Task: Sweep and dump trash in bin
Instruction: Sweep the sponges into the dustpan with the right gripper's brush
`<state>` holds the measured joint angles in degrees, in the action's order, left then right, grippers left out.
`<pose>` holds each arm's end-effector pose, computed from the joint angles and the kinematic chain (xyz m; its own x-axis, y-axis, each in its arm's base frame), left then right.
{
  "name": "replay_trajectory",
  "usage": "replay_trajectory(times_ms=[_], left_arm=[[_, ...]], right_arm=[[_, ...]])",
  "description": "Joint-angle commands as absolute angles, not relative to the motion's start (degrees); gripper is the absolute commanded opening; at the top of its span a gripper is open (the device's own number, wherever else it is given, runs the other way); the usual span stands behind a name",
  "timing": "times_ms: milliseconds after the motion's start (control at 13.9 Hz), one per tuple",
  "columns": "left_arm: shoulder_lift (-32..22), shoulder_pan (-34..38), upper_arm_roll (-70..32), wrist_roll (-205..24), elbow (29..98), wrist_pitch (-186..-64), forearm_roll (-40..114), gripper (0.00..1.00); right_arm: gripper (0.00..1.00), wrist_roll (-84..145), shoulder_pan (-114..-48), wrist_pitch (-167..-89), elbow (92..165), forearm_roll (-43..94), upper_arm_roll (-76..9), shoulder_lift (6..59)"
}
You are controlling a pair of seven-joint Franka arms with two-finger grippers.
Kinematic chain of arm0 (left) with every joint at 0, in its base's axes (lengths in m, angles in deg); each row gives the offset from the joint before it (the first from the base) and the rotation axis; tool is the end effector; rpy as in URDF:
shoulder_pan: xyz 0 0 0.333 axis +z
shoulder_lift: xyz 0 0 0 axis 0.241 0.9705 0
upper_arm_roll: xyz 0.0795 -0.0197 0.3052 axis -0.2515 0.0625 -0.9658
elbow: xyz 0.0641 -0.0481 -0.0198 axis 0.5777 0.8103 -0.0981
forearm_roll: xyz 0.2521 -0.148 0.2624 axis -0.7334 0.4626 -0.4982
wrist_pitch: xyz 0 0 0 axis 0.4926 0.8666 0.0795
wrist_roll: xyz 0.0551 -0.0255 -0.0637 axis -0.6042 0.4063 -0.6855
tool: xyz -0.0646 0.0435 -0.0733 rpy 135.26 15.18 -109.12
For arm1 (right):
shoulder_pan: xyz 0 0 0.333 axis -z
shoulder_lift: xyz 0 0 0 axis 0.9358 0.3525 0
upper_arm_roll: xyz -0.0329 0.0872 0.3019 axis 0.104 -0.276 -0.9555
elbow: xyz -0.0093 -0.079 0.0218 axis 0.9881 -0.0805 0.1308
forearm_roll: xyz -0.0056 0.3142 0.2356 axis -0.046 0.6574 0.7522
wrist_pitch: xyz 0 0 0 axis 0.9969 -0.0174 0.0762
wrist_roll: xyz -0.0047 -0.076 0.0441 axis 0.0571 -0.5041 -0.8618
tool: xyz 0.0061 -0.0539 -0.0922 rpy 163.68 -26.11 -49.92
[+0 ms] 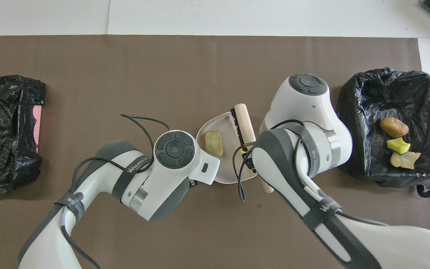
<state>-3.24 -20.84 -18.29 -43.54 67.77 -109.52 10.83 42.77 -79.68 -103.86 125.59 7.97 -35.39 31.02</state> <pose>0.4605 -0.3669 0.3587 0.3277 -0.9441 -0.0374 -0.9441 -0.3286 0.0241 0.5451 0.2099 0.4105 0.8953 0.2356 -0.3780 0.1646 -0.9636 -0.2107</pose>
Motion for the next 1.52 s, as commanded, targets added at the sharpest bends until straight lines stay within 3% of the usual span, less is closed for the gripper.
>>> replay_trajectory(times_ms=[0,289,650,938,1083,1444], left_arm=[[-5.09,-21.12,-18.81,-43.72,70.09,-111.34,10.7,0.0],[-5.18,-21.39,-18.81,-43.81,70.09,-110.55,10.61,0.0],[-5.18,-21.21,-18.72,-43.72,70.18,-110.82,10.7,0.0],[-5.18,-21.13,-18.72,-43.72,70.18,-110.82,10.61,0.0],[-5.18,-21.12,-18.81,-43.63,70.18,-110.82,10.61,0.0],[-5.18,-21.04,-18.72,-43.54,70.18,-110.82,10.7,0.0]], right_arm=[[0.0,40.31,-73.51,-97.69,126.96,6.12,-35.64,25.42],[0.0,43.9,-72.09,-106.61,142.13,-9.79,-35.64,18.66],[0.0,46.02,-72.61,-114.52,151.91,-12.19,-35.81,18.74],[0.0,45.31,-77.34,-116.2,151.75,-4.84,-36.08,20.4],[0.0,46.01,-81.73,-120.67,151.4,1.22,-36.08,22.41],[0.0,45.93,-85.62,-123.07,145.25,13.19,-36.17,26.2]])
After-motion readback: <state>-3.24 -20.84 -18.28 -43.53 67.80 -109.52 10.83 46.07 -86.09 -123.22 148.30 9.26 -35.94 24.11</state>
